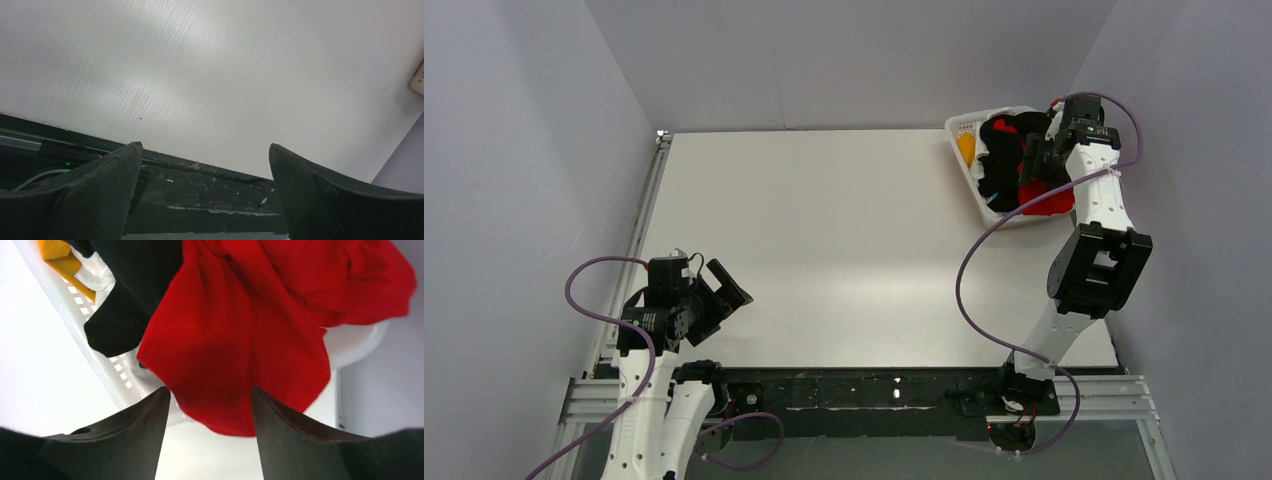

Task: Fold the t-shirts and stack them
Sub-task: Grab crumpled tshirt from bin with the right arm

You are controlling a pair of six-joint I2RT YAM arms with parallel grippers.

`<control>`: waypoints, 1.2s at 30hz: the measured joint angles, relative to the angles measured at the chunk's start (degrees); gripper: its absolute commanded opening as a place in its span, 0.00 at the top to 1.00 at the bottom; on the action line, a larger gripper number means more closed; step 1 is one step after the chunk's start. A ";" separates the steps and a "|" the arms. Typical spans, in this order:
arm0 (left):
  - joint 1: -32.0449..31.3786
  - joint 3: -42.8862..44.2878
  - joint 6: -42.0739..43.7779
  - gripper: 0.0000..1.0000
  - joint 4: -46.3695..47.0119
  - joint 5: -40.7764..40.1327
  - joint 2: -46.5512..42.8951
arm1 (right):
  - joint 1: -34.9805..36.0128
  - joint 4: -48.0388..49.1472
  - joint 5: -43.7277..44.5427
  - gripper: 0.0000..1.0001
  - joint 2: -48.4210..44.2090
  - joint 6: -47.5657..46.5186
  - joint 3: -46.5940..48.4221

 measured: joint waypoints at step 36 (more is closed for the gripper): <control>0.00 -0.02 0.33 0.01 0.15 1.42 -1.22 | -3.10 13.42 1.79 0.99 -23.43 6.82 13.40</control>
